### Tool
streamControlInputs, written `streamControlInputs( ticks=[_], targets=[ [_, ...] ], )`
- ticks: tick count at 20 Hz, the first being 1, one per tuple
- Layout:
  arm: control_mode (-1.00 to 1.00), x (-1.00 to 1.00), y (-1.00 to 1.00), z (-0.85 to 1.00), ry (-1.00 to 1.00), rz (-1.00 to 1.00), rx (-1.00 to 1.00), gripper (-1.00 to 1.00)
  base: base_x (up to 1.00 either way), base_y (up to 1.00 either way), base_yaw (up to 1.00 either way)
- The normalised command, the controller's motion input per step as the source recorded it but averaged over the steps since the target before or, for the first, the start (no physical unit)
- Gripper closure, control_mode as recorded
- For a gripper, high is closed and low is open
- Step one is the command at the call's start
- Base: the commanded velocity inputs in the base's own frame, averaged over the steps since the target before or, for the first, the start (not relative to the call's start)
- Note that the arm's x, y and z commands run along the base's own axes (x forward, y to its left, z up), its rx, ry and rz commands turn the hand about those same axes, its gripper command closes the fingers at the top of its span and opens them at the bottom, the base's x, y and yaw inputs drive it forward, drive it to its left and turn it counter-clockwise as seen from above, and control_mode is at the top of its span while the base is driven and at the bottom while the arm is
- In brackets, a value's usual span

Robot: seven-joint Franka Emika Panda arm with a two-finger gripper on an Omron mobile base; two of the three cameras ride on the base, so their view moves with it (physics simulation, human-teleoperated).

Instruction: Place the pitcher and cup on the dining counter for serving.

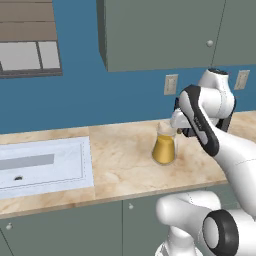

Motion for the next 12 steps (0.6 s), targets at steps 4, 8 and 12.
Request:
streamControlInputs(
  ticks=[4,8,12],
  targets=[
    [-1.00,0.10,-0.01,-0.71,0.06,0.00,-0.02,-1.00,0.00,0.00,0.00],
    [-1.00,0.24,-0.11,-0.68,0.00,0.04,-0.03,-1.00,0.00,0.00,0.00],
    [-1.00,0.27,-0.16,-0.37,0.00,0.08,0.00,-1.00,0.00,0.00,0.00]
  ],
)
